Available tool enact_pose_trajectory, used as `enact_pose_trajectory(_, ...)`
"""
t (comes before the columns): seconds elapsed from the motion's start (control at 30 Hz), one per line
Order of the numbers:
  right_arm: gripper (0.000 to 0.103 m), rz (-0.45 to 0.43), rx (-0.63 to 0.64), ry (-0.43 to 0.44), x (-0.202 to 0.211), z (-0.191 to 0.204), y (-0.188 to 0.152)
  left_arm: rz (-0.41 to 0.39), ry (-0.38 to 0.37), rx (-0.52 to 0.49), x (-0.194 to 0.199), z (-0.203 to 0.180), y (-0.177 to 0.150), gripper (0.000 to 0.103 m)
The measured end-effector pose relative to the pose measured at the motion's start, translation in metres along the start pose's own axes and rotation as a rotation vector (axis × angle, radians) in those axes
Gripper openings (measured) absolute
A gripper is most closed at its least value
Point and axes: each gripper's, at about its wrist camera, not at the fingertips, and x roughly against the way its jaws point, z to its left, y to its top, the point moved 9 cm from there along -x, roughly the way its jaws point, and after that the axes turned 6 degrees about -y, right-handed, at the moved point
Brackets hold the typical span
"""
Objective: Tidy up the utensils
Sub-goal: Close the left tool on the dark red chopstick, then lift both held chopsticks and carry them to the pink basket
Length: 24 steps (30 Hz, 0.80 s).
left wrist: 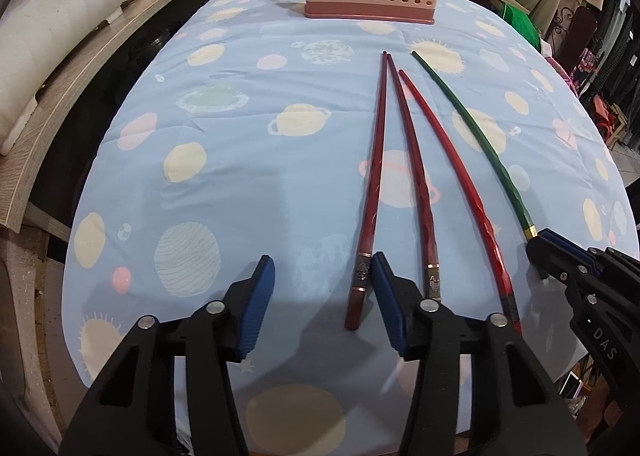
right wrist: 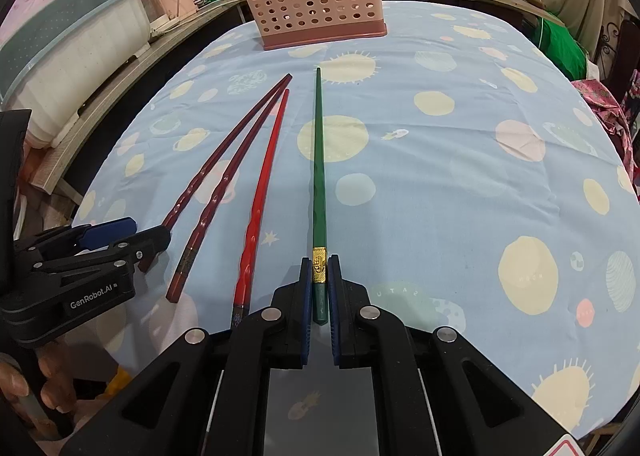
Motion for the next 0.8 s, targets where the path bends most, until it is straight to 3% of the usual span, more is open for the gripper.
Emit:
enact_pose_trajectory(0.17, 0.007, -0.001, -0.007, 0.001, 0.0, -0.002, 0.001, -0.007, 0.008, 0.014, 0.001, 0.008, 0.004, 0.013)
enact_pose_trajectory(0.5, 0.007, -0.014, -0.047, -0.019, 0.003, -0.017, 0.008, -0.004, -0.009, 0.064, 0.002, 0.019, 0.008, 0.007)
enact_pose_trajectory(0.8, 0.007, -0.119, -0.088, -0.016, 0.041, -0.034, 0.052, -0.059, -0.026, 0.123, 0.031, 0.033, 0.038, 0.007)
